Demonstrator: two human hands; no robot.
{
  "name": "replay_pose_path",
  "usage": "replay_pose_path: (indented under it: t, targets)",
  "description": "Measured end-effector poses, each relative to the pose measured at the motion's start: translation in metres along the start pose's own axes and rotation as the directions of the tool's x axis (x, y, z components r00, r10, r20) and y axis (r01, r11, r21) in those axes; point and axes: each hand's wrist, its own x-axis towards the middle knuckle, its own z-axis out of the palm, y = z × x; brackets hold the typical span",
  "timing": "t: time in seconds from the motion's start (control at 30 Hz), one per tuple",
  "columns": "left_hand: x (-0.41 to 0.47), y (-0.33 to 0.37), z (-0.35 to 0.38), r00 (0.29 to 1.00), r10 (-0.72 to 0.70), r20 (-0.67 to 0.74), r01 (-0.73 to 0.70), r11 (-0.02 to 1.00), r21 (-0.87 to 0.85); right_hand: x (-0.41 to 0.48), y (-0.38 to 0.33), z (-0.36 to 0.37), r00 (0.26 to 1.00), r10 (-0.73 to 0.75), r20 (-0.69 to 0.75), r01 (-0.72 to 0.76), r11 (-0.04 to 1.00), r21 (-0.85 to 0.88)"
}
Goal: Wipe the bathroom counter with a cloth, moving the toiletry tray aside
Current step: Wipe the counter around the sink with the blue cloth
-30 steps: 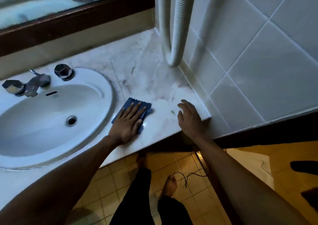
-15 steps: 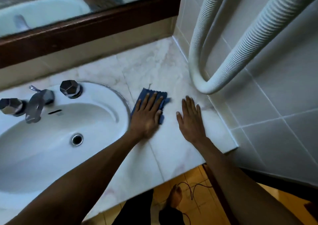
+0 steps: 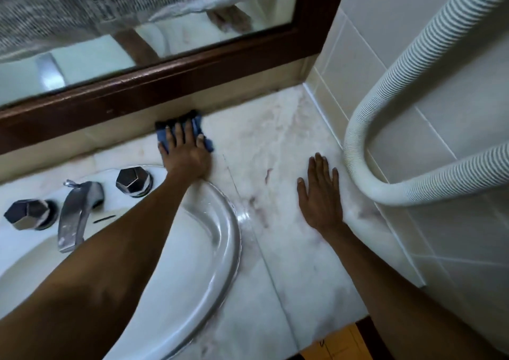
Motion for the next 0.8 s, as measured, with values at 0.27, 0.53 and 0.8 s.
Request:
replay_pose_path:
  t: [0.27,0.53,0.8]
  targets:
    - [-0.061,0.108,0.059,0.906,0.424,0.008,-0.424,0.905,0.030,-0.001,0.002,-0.002,0.999,0.005,-0.051,-0.004,1.000,0.023]
    - [-0.044,0.044,0.042,0.513,0.829,0.222,-0.855,0.472,0.214,-0.003,0.002,-0.002,0.999,0.010,-0.045,-0.009,1.000,0.006]
    - [-0.007,0.143,0.053,0.762,0.631,0.144,-0.647,0.742,0.174,-0.001,0.002,-0.002,0.998,0.013,-0.059,-0.013,1.000,0.014]
